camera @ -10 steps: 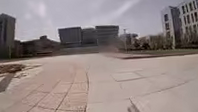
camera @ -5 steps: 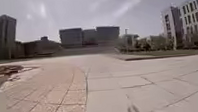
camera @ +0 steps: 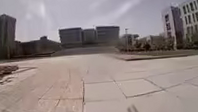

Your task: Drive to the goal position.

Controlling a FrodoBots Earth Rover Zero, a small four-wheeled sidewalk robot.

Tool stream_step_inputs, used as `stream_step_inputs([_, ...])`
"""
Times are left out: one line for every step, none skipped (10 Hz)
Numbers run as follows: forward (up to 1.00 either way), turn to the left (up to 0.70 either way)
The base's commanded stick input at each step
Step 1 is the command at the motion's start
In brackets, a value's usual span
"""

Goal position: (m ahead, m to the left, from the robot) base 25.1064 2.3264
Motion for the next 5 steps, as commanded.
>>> stream_step_inputs([0.7,0.0])
stream_step_inputs([0.7,0.0])
stream_step_inputs([0.7,0.0])
stream_step_inputs([0.7,0.0])
stream_step_inputs([0.7,0.0])
